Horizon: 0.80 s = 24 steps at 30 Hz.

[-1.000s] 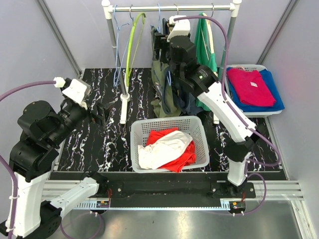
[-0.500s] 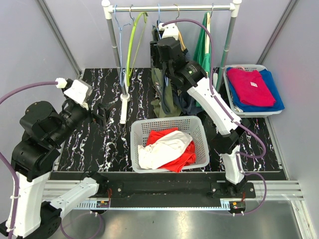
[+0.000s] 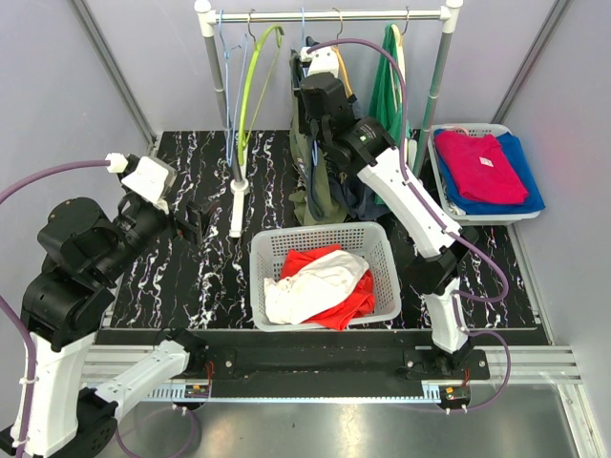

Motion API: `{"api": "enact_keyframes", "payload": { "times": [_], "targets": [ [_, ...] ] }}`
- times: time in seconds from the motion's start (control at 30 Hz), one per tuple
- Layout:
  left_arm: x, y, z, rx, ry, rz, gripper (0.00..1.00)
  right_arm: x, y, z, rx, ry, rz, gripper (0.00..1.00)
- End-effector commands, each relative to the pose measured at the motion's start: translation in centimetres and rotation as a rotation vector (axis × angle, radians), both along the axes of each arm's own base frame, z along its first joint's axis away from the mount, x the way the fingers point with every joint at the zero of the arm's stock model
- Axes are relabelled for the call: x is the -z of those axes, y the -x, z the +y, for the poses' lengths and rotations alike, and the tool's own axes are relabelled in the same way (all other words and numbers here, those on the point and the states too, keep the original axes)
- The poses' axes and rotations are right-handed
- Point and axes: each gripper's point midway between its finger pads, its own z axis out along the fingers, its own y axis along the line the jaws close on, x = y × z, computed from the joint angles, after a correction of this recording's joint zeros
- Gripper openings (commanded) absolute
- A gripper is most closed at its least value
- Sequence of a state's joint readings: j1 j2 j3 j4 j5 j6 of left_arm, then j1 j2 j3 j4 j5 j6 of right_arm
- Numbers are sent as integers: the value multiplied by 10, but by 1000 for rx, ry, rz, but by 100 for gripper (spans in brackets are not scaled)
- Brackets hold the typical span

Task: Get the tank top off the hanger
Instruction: Pick up the hanger from the clothesline.

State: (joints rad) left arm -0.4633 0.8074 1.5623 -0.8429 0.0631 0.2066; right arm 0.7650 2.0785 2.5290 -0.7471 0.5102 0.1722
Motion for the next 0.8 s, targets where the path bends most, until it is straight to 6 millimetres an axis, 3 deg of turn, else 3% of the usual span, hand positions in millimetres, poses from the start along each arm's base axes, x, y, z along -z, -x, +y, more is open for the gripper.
{"api": "enact_keyframes", "payload": {
  "times": [0.0,0.03,0.1,0.13,0.2,0.23,0.3,0.63,0.77],
  "targets": [
    [-11,-3,4,-21,11,-53,99,-46,0,-9,-7,-24,-129,2],
    [-11,-3,3,-21,10,-51,99,-43,-1,-9,-6,-13,-132,1],
    [-11,-3,3,-18,13,-50,99,-67,2,-14,-7,-41,-201,1],
    [-11,-3,3,-20,15,-50,99,-56,0,-12,-11,-22,-196,1],
    [-11,-4,3,-18,13,-51,99,-89,6,-19,-9,-83,-297,1],
    [-11,-4,3,-21,15,-50,99,-78,4,-18,-13,-51,-299,1],
    [-11,-4,3,-22,11,-53,99,-101,10,-26,-2,-85,-364,0],
    [-11,-5,3,-24,8,-51,99,-123,7,-32,36,-101,-449,0],
    [-10,-6,4,-30,1,-52,99,-123,9,-34,36,-92,-440,0]
  ]
}}
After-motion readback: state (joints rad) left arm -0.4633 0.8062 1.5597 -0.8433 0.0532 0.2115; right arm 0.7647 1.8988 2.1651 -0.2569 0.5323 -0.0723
